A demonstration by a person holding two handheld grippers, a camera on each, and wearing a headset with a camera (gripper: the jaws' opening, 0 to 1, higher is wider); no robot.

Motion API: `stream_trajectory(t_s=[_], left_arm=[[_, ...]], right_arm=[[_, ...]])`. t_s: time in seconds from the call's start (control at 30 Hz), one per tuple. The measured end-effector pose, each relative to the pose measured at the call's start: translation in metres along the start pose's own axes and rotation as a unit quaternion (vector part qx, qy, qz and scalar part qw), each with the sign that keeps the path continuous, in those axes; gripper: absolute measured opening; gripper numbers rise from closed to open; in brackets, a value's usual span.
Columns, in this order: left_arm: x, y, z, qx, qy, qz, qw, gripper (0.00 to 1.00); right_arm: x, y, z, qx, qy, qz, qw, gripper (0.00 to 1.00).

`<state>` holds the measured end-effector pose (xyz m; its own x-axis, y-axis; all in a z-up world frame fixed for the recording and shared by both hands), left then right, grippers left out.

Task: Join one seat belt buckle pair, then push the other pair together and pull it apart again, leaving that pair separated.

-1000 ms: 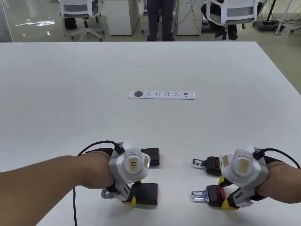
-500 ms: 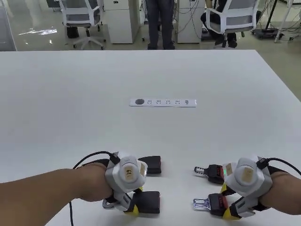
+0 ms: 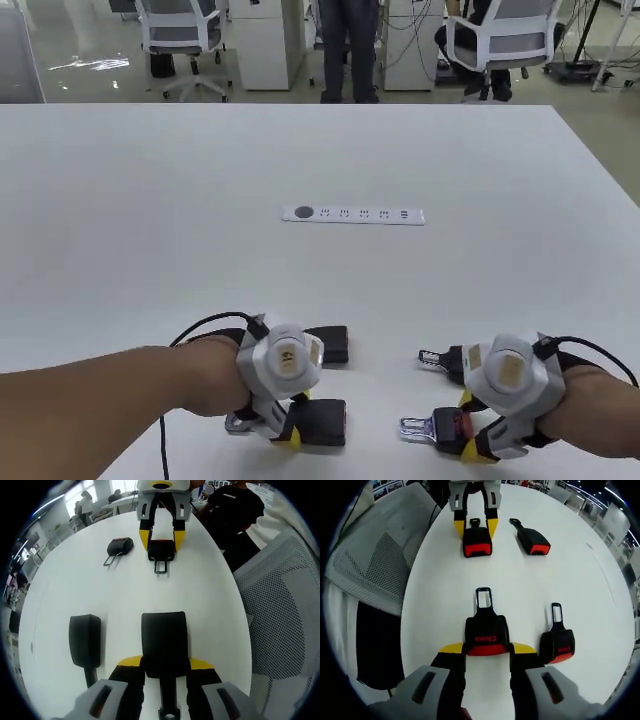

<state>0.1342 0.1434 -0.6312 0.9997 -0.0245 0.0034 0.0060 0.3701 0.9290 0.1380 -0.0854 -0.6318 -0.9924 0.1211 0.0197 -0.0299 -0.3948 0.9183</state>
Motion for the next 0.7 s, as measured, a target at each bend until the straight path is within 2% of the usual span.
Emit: stream_trajectory(t_s=[0.17,0.33,0.5,0.7], left_arm=[[-0.001,-0.001,0.003,0.007,-0.003,-0.001,1.0,0.32],[-0.001,0.0,0.002,0.008,-0.004,-0.002,1.0,0.32],[0.0,-0.001,0.001,0.01,-0.004,-0.002,0.9999,0.32],[0.002,-0.001,0.0,0.011,-0.006,-0.002,0.9999,0.32]], right_arm=[[0.002,-0.006,0.014,-0.01,-0.005,0.002,0.9999,0.32],[0.001,-0.012,0.027,-0.022,-0.008,0.001,0.9997,0.32],[0.007,-0.018,0.04,-0.033,-0.011,0.0,0.9994,0.32],[0.013,-0.023,0.054,-0.034,0.005,0.006,0.9994,0.32]])
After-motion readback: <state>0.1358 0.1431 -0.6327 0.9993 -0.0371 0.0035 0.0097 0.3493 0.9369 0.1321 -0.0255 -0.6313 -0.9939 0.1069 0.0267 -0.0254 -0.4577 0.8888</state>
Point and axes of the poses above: the centre of the closed fingertips' face, and the gripper's own axes: y roughly backward along the fingers, x roughly to its left, z roughly out of its top, the point moved 7 cm from there along y, roughly backward along the fingers, and after that the axes turned 3 degrees about -y, right-handed, at the moved point
